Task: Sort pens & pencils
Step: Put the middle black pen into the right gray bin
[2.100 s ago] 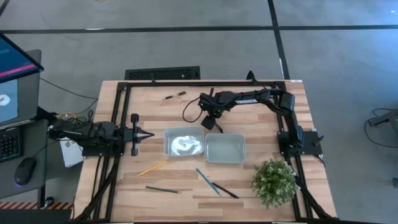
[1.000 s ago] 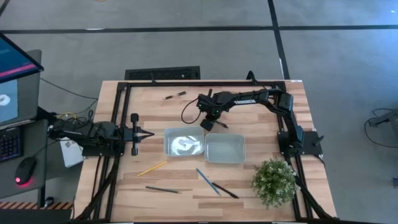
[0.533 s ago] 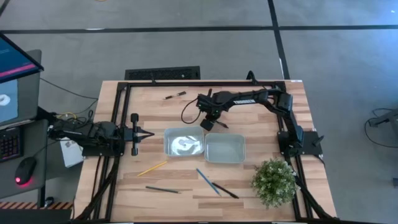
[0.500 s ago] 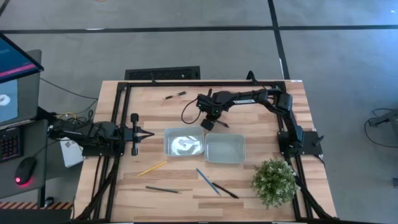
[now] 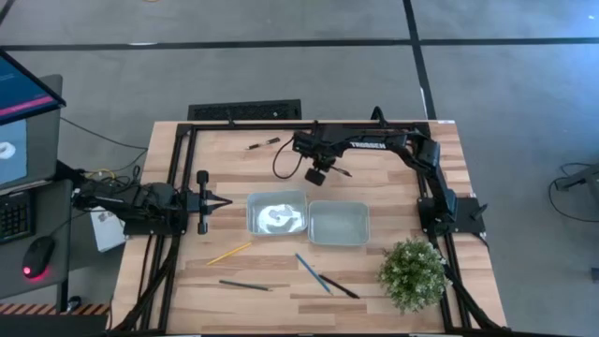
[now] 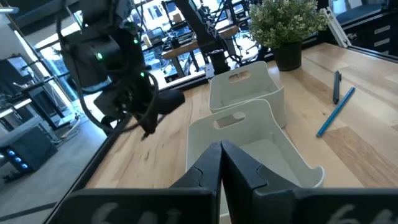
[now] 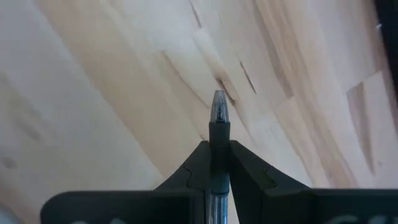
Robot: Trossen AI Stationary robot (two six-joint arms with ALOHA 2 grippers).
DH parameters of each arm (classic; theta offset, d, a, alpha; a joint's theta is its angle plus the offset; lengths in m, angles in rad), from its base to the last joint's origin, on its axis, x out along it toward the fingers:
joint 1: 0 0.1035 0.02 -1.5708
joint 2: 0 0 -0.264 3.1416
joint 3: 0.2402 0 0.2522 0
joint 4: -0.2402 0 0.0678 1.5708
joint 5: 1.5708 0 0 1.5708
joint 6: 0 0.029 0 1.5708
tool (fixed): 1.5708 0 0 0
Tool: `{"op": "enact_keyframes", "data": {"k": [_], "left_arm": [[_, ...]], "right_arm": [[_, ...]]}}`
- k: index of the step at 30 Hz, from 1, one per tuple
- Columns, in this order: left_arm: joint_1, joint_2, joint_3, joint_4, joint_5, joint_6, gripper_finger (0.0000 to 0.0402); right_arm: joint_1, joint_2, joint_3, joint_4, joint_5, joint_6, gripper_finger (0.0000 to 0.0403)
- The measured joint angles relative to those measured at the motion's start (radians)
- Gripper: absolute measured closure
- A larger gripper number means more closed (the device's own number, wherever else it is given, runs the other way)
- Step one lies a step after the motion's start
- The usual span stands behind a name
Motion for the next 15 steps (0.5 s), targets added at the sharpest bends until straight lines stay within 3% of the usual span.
{"op": "enact_keyframes", "data": {"k": [8,15], "left_arm": [[0.0,0.0,0.0,0.0,0.0,0.0,0.0401],[0.0,0.0,0.0,0.0,0.0,0.0,0.0401]], "right_arm": [[0.051,-0.006,0.15,-0.195,-0.003,-0.004,0.034],[0.149,-0.125,0.161,-0.234,-0.007,0.065,0.034]]}}
